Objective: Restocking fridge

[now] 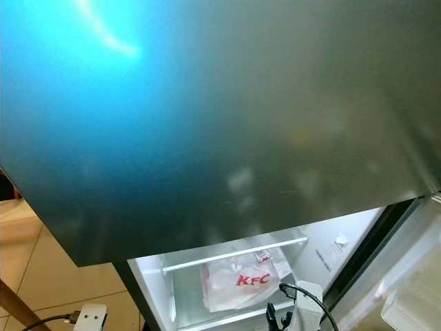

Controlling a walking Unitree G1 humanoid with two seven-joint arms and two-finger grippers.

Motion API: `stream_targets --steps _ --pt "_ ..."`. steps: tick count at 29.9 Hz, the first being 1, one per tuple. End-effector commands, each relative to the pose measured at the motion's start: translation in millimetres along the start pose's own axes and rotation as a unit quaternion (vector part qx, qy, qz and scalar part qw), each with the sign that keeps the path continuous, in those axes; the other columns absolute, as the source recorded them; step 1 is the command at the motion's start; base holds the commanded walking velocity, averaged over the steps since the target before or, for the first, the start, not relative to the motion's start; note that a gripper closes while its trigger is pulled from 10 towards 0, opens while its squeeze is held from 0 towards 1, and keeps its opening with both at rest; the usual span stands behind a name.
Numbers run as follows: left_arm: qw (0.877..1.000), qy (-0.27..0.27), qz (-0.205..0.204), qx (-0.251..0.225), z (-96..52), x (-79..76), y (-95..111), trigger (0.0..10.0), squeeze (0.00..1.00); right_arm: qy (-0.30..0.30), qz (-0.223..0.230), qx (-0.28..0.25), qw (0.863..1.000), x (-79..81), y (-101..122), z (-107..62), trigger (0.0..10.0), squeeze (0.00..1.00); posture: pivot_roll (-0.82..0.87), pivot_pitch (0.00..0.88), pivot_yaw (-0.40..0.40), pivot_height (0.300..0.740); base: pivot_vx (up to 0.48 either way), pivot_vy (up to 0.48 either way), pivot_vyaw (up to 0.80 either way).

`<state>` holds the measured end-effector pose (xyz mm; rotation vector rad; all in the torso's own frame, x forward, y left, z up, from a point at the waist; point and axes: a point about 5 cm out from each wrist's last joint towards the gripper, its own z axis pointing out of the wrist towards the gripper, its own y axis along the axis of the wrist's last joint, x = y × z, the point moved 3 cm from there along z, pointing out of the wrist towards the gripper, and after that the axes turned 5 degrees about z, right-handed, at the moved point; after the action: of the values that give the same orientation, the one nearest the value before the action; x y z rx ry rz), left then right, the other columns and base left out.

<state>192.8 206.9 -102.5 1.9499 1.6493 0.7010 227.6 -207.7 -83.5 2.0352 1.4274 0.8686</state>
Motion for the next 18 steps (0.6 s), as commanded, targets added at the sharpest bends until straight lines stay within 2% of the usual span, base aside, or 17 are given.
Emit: stream_targets --steps 1,8,18 --pt "1.000 -0.003 0.008 0.006 -1.2 -3.3 -5.2 10.0 0.00 0.002 0.007 0.000 1.000 1.5 -3.2 -0.7 10.0 0.00 -0.03 0.058 0.046 0.669 0.000 0.000 0.00" --pt "1.000 -0.010 0.011 0.001 3.7 -16.8 2.6 10.0 0.00 0.010 0.012 -0.003 1.000 2.9 -2.5 -0.8 10.0 0.00 -0.04 0.051 0.051 0.669 0.000 0.000 0.00" --pt "1.000 -0.008 0.011 0.002 4.0 -15.1 3.7 10.0 0.00 0.022 0.013 -0.006 1.000 5.1 -1.5 -0.7 10.0 0.00 -0.04 0.043 0.046 0.694 0.000 0.000 0.00"
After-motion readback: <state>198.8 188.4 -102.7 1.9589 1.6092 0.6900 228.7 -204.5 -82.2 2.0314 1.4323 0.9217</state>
